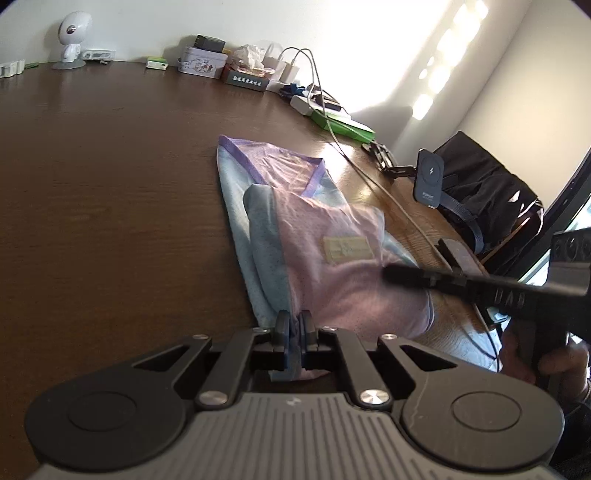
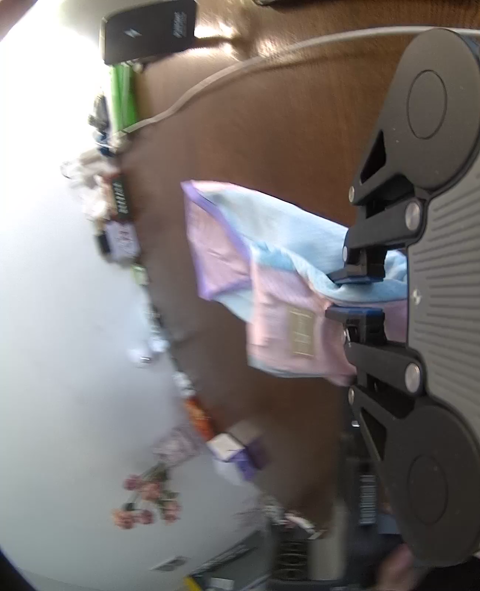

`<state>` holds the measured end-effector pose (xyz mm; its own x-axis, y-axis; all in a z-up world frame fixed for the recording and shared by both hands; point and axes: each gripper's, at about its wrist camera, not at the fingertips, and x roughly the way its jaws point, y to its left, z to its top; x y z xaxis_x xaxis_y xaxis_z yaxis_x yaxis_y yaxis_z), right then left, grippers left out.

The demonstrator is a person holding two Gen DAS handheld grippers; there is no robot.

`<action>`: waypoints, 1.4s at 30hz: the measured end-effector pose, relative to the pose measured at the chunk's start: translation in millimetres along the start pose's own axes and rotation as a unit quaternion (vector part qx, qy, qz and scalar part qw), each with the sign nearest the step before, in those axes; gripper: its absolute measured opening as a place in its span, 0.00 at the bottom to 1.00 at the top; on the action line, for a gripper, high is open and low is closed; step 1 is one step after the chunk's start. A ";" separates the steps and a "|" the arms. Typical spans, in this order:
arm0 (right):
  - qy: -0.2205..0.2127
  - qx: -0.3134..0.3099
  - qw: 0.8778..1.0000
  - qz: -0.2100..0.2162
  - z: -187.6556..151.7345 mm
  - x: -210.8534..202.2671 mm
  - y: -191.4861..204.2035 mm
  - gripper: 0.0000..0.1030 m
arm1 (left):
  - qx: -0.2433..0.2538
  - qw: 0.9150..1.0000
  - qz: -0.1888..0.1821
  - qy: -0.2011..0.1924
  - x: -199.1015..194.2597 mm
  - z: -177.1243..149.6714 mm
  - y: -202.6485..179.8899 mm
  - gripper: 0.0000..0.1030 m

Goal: Fold clothes
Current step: 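Lift the folded end and roll it over the strip with both grippers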

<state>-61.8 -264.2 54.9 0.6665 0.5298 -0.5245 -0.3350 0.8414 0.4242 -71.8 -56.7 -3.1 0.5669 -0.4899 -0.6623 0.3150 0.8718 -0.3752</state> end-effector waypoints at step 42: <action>0.007 -0.049 0.998 -0.046 18.0 42.5 3.6 0.15 | 0.038 0.999 0.022 -0.014 50.1 60.4 -0.6 0.26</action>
<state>-22.7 -240.6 47.4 0.6881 0.4505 -0.5688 -0.3370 0.8927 0.2994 2.4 -81.5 3.2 0.6018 -0.4517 -0.6587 0.3461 0.8907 -0.2946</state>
